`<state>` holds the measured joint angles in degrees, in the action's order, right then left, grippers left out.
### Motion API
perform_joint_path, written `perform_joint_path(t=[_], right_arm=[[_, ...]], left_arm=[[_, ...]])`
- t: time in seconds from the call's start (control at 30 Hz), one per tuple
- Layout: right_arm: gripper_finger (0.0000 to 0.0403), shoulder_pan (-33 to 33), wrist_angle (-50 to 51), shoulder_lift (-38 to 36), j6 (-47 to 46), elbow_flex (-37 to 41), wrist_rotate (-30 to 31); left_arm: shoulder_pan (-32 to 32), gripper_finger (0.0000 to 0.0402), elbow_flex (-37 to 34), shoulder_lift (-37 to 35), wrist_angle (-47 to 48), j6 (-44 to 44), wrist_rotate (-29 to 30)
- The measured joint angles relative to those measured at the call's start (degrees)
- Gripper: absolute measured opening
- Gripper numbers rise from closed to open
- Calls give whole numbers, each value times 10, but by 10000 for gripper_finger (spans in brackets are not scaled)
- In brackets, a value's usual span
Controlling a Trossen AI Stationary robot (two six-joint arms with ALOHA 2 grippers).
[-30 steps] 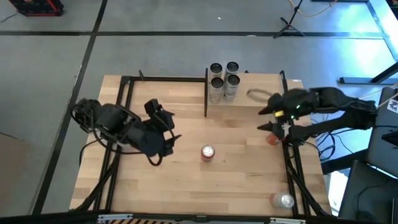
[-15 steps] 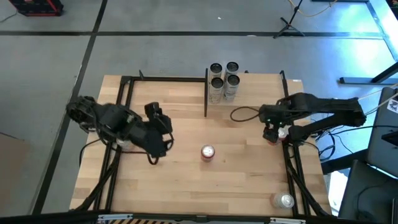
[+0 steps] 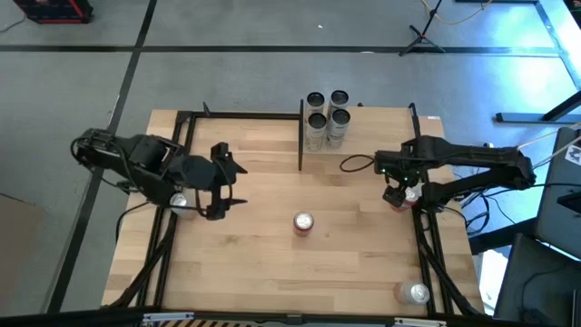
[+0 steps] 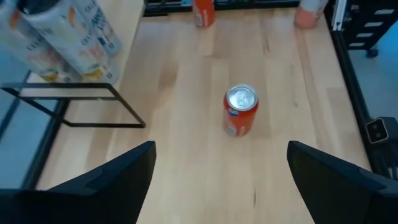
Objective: Place canned beverage on shelf
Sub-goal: Put the right red soda can on the shelf
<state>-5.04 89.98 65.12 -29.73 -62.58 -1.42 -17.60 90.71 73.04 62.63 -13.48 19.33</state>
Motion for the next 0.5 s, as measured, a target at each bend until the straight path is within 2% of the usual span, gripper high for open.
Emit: perform_joint_path(t=[0.17,0.5], right_arm=[[326,-11,0,0,26,36,-16],[326,-10,1,-36,33,62,-17]], left_arm=[[14,352,-45,-14,-33,-8,-10],[34,352,-52,-14,-66,-13,-10]])
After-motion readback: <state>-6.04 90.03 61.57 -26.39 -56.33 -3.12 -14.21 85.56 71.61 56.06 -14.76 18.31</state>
